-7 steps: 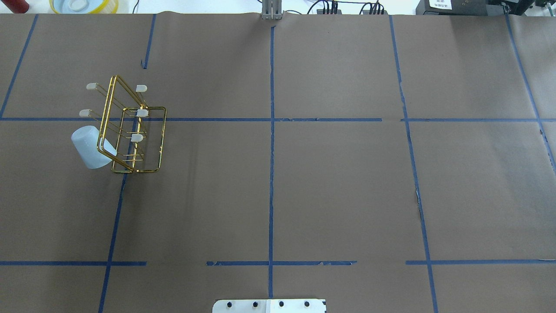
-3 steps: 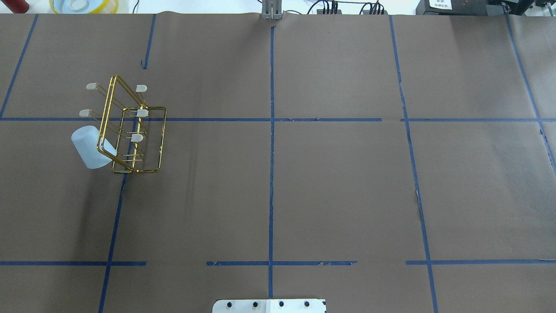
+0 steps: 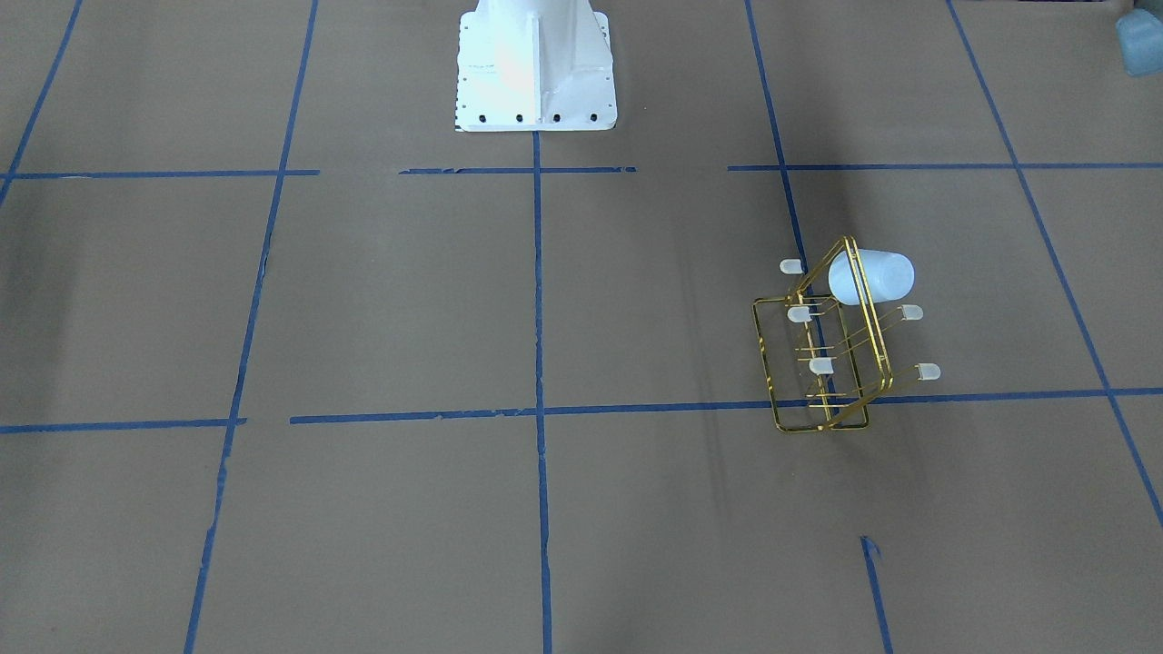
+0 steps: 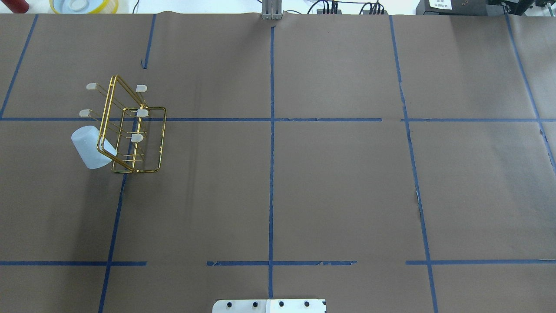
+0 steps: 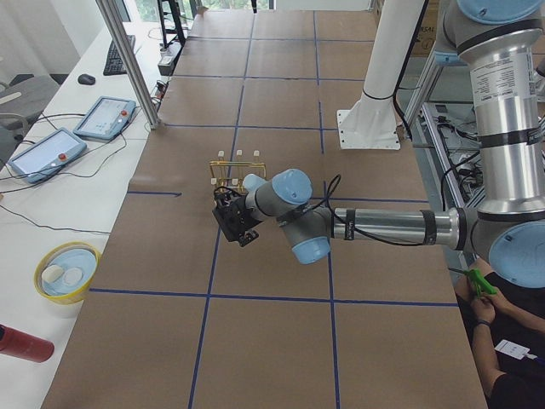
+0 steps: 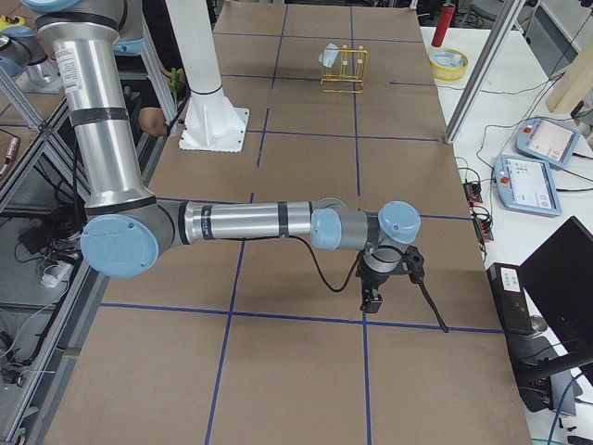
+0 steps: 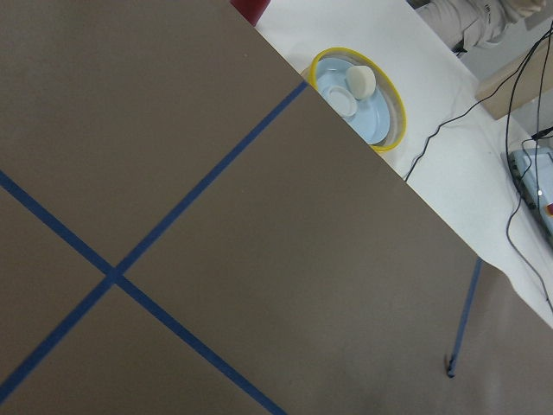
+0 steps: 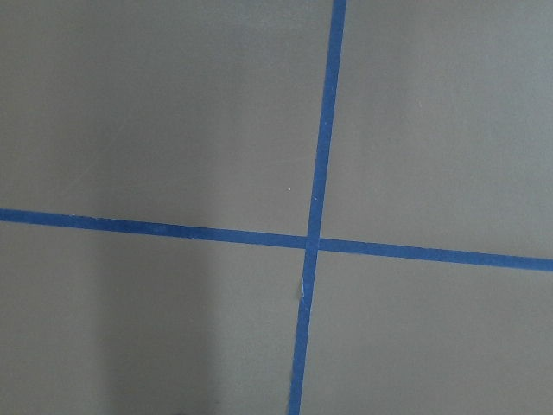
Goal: Hang cup on cup holder
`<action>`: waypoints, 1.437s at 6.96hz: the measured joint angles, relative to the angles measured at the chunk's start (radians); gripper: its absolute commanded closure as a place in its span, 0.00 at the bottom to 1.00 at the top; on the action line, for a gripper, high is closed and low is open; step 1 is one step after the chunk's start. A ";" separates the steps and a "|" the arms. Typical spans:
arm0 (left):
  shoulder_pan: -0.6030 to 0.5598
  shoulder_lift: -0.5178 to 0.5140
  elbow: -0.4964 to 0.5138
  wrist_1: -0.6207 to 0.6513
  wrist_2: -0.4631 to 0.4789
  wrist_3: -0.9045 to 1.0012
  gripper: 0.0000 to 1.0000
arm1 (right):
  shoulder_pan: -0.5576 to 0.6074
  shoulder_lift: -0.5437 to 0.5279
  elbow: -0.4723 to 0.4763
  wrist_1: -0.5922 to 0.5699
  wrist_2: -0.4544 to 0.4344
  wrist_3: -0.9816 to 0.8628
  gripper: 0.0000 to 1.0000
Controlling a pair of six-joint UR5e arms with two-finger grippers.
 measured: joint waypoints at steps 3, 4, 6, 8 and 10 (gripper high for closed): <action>-0.046 0.003 -0.002 0.251 -0.033 0.411 0.00 | 0.000 0.000 0.000 0.000 0.000 0.000 0.00; -0.054 0.001 -0.003 0.331 -0.034 0.547 0.00 | -0.001 0.000 0.000 0.000 0.000 0.000 0.00; -0.070 -0.008 -0.011 0.488 -0.033 0.810 0.00 | -0.001 0.000 0.000 0.000 0.000 0.000 0.00; -0.103 -0.020 -0.022 0.658 -0.031 1.096 0.00 | 0.000 0.000 0.000 0.000 0.000 0.000 0.00; -0.147 -0.028 -0.024 0.799 -0.032 1.343 0.00 | 0.000 0.000 0.000 -0.001 0.000 0.000 0.00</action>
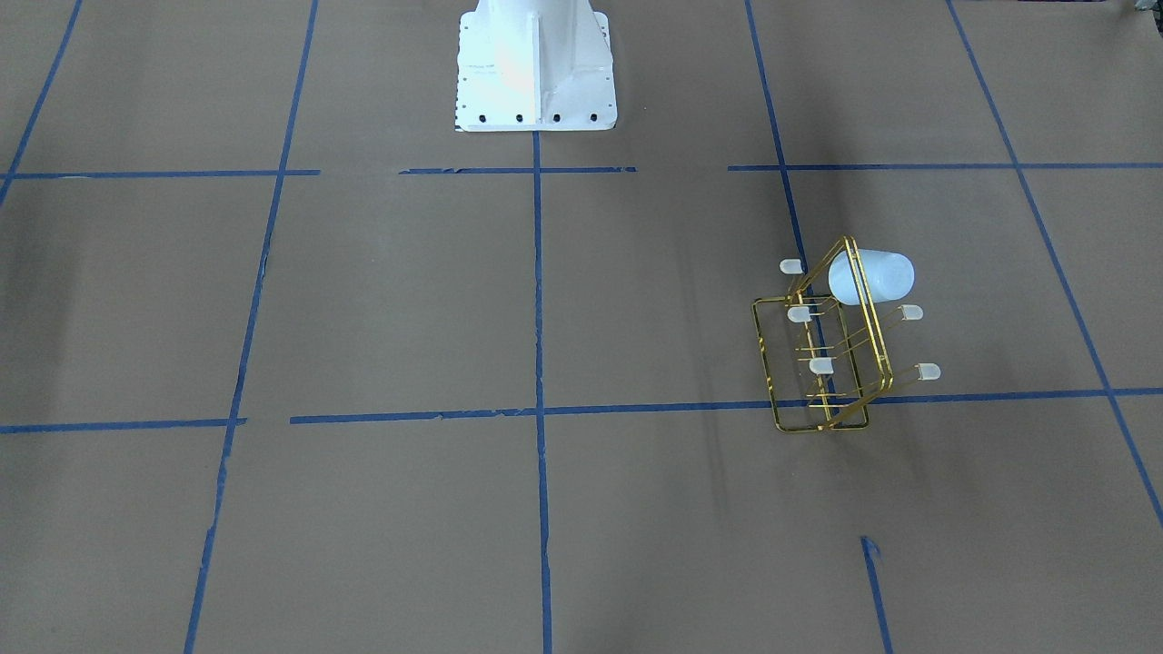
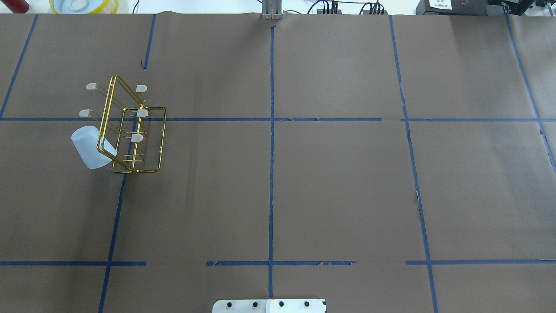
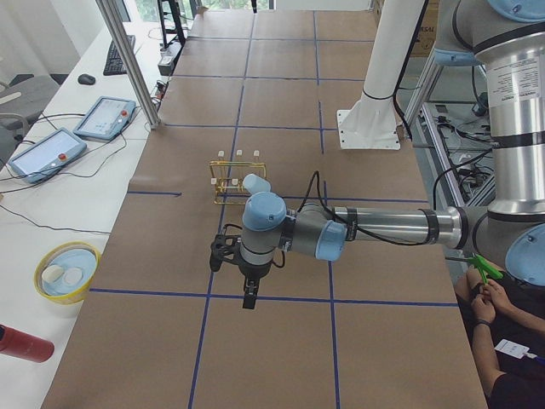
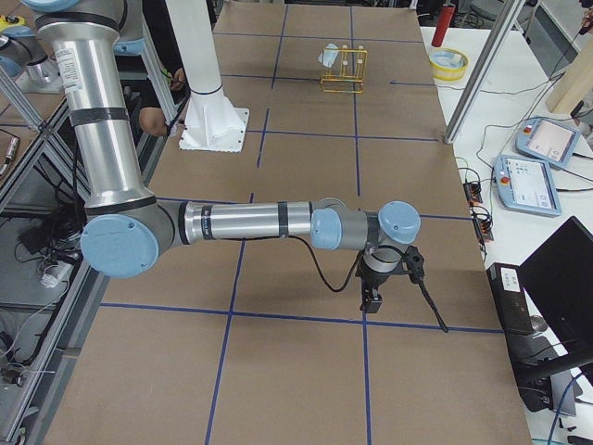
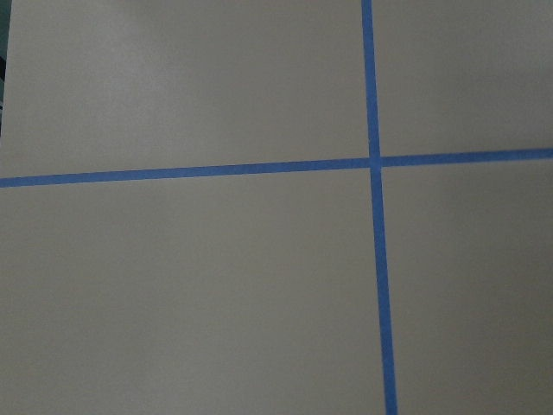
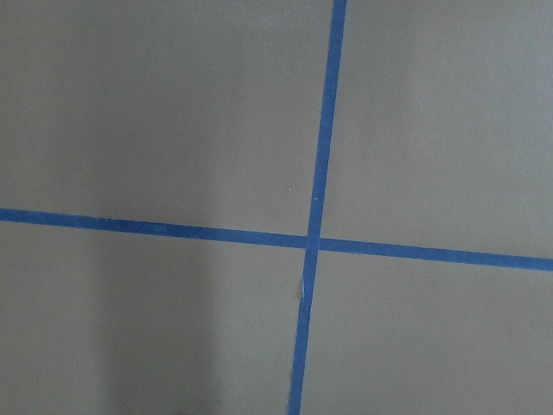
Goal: Hang cup on cup holder
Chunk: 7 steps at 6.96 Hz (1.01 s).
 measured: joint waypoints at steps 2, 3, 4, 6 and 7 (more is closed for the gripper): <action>-0.014 -0.008 0.000 0.083 -0.012 0.088 0.00 | 0.000 0.000 0.000 -0.001 0.000 0.000 0.00; -0.014 -0.020 0.002 0.102 -0.020 0.095 0.00 | 0.000 0.000 0.000 -0.001 0.000 0.000 0.00; -0.013 -0.040 0.005 0.126 -0.023 0.097 0.00 | 0.000 0.000 0.000 0.000 0.000 0.000 0.00; -0.012 -0.089 0.013 0.164 -0.025 0.095 0.00 | 0.000 0.000 0.000 0.000 0.000 0.000 0.00; -0.011 -0.107 0.020 0.189 -0.033 0.096 0.00 | 0.000 0.000 0.000 0.000 0.000 0.000 0.00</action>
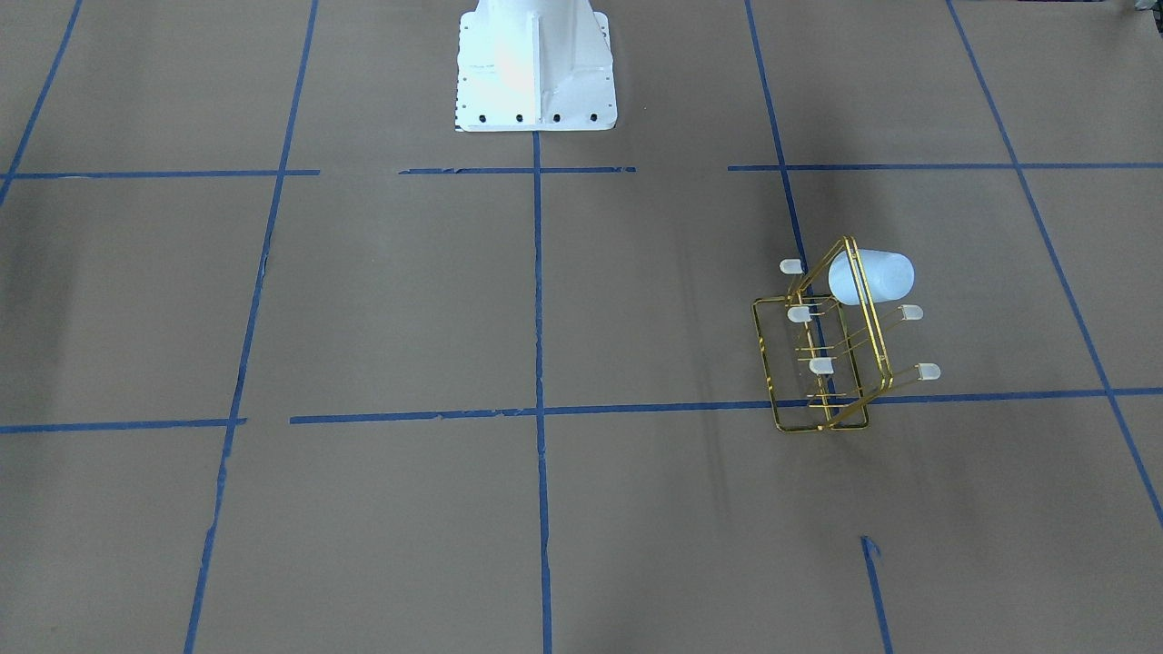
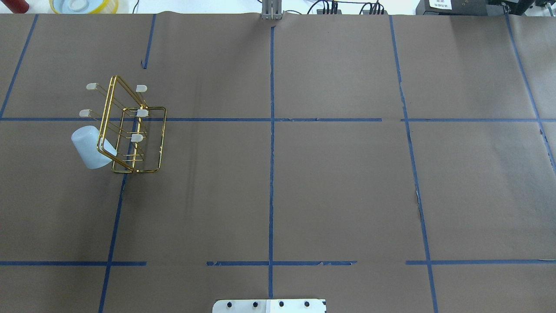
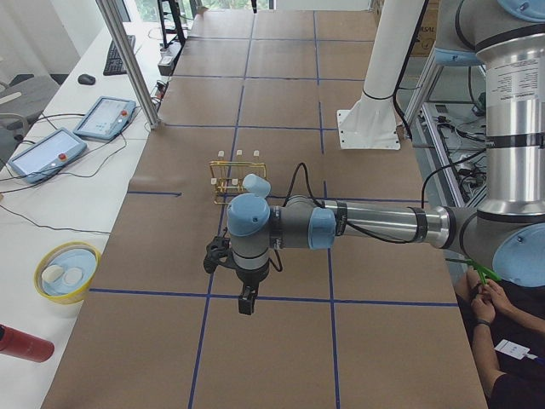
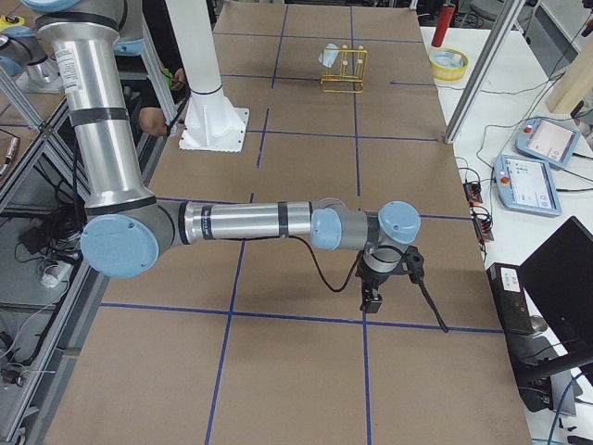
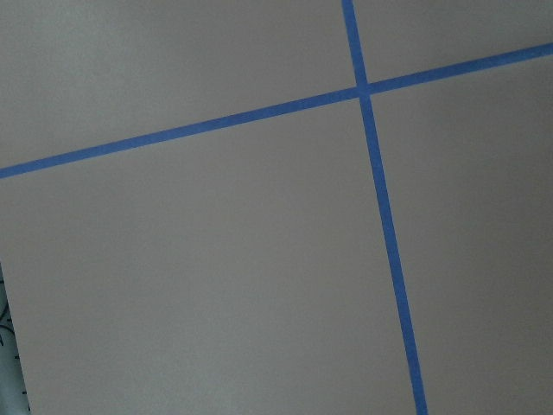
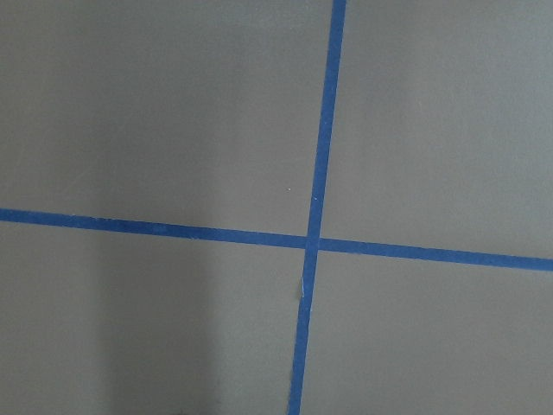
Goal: Hang cup on cup holder
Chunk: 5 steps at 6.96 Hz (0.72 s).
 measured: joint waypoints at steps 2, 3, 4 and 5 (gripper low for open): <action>0.000 -0.012 0.005 0.033 -0.063 0.003 0.00 | 0.000 0.000 0.000 -0.001 0.000 0.000 0.00; -0.001 -0.007 0.007 0.037 -0.105 0.006 0.00 | 0.000 0.000 0.000 -0.001 0.000 0.000 0.00; -0.002 0.008 0.010 0.037 -0.142 0.015 0.00 | 0.000 0.000 0.000 -0.001 0.000 0.000 0.00; -0.002 0.027 0.013 0.034 -0.175 0.033 0.00 | 0.000 0.000 0.000 -0.001 0.000 0.000 0.00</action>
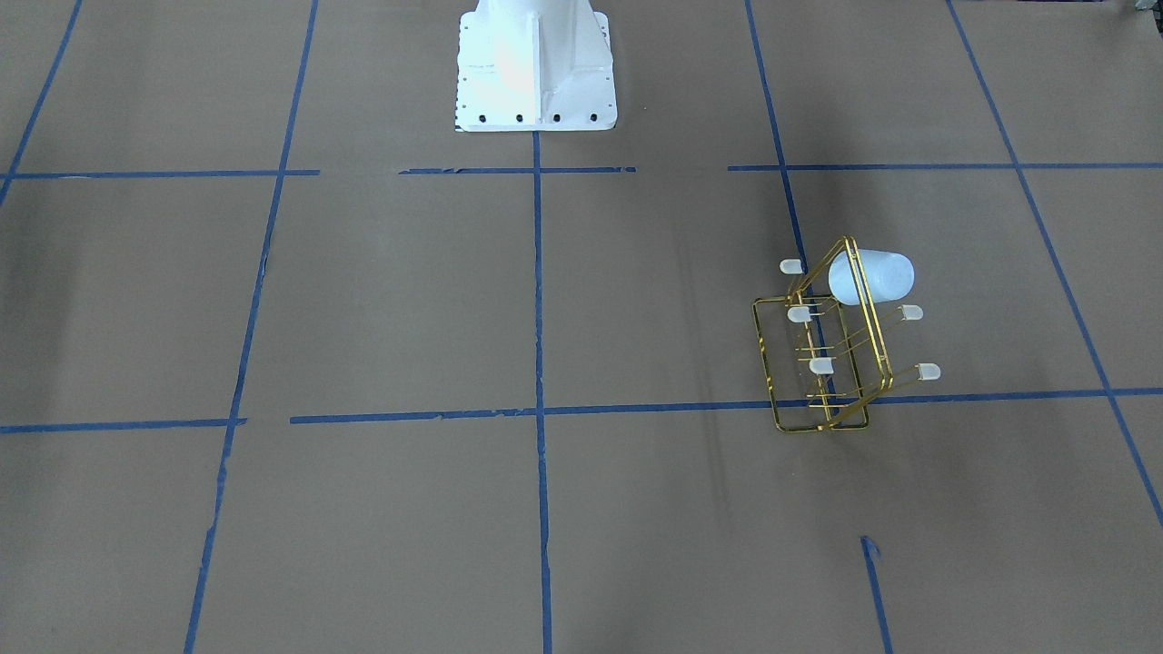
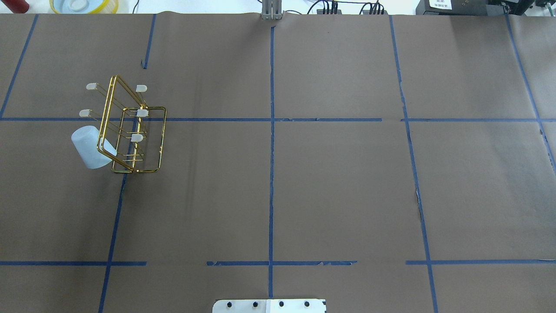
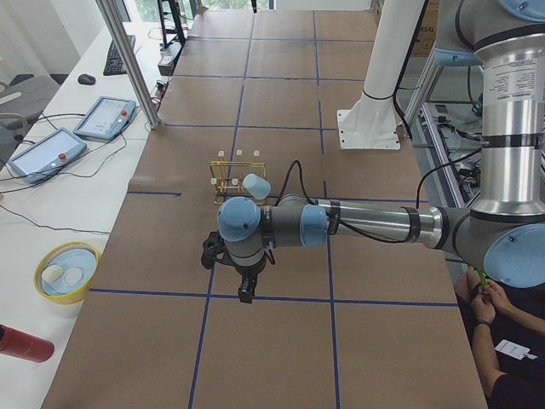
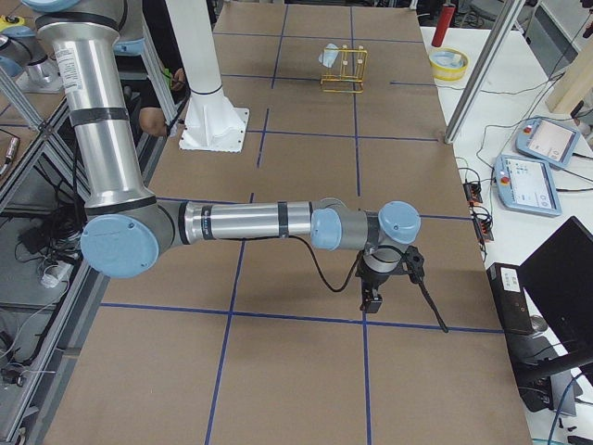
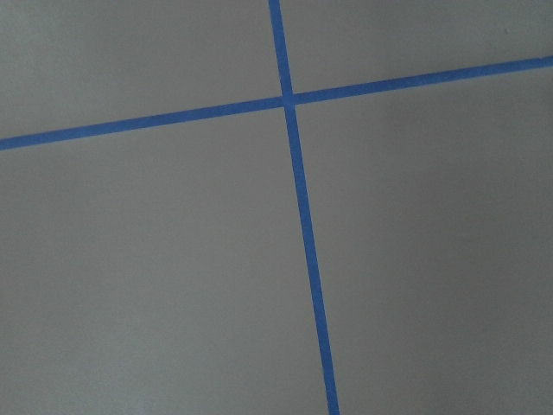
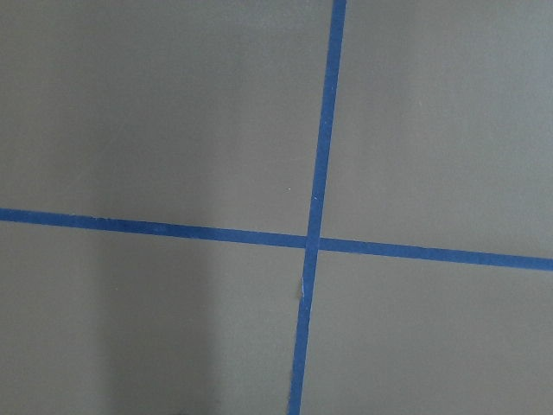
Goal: Hang cup on cup holder
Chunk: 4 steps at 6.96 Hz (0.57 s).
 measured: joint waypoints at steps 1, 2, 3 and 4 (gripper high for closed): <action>0.000 0.011 0.001 -0.001 -0.019 0.018 0.00 | 0.000 0.000 0.000 0.000 0.000 0.000 0.00; 0.000 0.016 0.002 0.000 -0.026 0.023 0.00 | 0.000 0.000 0.000 0.000 0.000 0.000 0.00; -0.001 0.017 0.003 0.001 -0.027 0.021 0.00 | 0.000 0.000 0.000 0.000 0.000 0.000 0.00; -0.001 0.018 0.003 0.001 -0.026 0.017 0.00 | 0.000 0.000 0.000 0.001 0.000 0.000 0.00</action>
